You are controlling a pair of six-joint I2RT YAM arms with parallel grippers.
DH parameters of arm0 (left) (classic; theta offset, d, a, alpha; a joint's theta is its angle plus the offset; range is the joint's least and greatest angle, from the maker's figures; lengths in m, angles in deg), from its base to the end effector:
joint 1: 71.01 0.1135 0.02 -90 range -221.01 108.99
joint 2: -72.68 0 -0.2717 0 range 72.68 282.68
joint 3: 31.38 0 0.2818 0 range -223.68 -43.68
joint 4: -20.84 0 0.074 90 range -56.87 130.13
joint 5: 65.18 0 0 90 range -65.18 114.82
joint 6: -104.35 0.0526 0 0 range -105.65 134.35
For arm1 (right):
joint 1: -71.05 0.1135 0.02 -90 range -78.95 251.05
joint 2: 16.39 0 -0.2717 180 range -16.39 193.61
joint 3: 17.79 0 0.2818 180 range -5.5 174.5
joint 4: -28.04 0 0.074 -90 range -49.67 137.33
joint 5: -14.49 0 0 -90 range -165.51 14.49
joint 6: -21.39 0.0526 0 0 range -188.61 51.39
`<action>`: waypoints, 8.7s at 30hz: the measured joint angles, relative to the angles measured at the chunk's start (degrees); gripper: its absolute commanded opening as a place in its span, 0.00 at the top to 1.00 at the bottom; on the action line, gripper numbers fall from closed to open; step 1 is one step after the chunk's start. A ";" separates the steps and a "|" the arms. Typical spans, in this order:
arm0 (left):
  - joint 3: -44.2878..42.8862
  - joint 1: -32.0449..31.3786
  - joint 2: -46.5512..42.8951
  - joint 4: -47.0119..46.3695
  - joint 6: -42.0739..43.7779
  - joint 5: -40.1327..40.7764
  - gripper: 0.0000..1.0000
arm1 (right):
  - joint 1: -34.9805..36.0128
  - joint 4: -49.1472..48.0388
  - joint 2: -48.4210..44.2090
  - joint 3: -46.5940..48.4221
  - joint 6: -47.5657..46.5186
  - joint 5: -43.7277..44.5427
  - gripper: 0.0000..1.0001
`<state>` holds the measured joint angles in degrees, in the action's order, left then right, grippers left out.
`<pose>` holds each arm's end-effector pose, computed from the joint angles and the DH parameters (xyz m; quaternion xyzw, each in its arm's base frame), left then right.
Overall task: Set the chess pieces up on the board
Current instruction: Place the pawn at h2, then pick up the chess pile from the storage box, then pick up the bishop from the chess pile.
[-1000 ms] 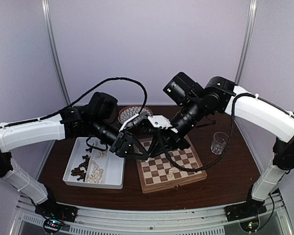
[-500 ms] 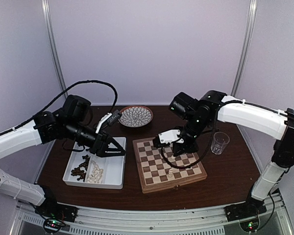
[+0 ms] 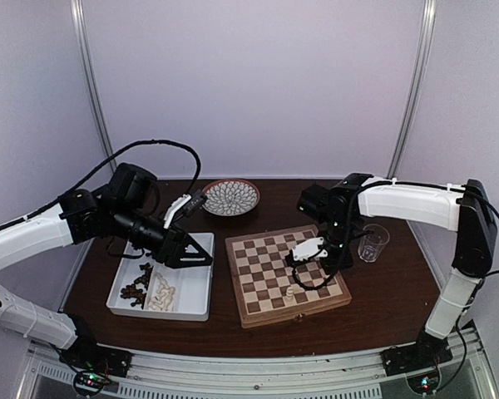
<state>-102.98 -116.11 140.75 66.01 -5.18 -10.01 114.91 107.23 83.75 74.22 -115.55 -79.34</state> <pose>0.1816 -0.2248 0.3050 0.3122 0.8217 -0.4397 0.1843 0.2519 0.2469 0.2148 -0.7120 0.7010 0.0328 0.0243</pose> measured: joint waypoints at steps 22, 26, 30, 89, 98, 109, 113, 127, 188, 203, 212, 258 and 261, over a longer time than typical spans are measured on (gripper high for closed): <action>0.00 0.00 0.42 0.44 0.00 1.01 0.45 | -1.27 -1.11 4.04 -1.25 0.20 1.31 0.92; 0.00 0.00 0.42 0.52 -0.02 1.03 0.45 | -1.44 -1.18 4.39 -1.27 0.22 1.29 0.91; 0.00 0.00 0.50 0.70 -0.02 1.05 0.45 | -1.66 -1.46 4.59 -1.36 0.22 1.29 0.91; -2.56 6.43 22.67 23.89 -13.79 42.10 0.70 | -11.91 -12.50 -21.20 -10.82 12.94 -26.56 0.73; -2.86 6.32 29.68 22.21 -13.68 40.96 0.74 | -11.91 -13.07 -21.73 -11.87 12.92 -27.30 0.73; -2.86 6.03 32.28 22.60 -12.79 43.08 0.66 | -11.91 -13.70 -22.18 -12.70 12.90 -27.61 0.73; -3.41 6.03 34.47 22.93 -12.24 43.43 0.74 | -11.91 -13.73 -22.18 -12.70 12.90 -27.85 0.73; -4.28 5.60 33.86 24.44 -11.91 43.89 0.98 | -11.91 -13.66 -22.18 -12.70 12.87 -27.89 0.73; 14.95 20.37 0.13 -27.56 -20.65 -38.73 0.95 | 4.90 -32.26 24.50 36.61 33.75 -62.64 0.50; 14.97 20.39 0.33 -33.09 -23.65 -40.24 0.95 | 4.85 -44.26 24.50 31.89 43.17 -74.18 0.69; 15.47 20.41 0.42 -33.51 -23.74 -40.50 0.95 | 3.37 -89.50 25.66 23.39 82.20 -78.44 0.77; 14.73 20.41 0.00 -35.78 -24.81 -40.46 0.96 | 3.69 -96.59 25.77 20.04 93.33 -80.83 0.81; 14.73 20.41 0.00 -35.08 -24.09 -40.39 0.97 | 3.69 -97.24 25.77 20.04 94.05 -81.02 0.91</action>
<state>-88.25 -95.70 140.75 30.93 -29.26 -50.40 118.60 9.98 109.52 94.26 -21.50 -160.37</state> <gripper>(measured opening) 0.263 0.174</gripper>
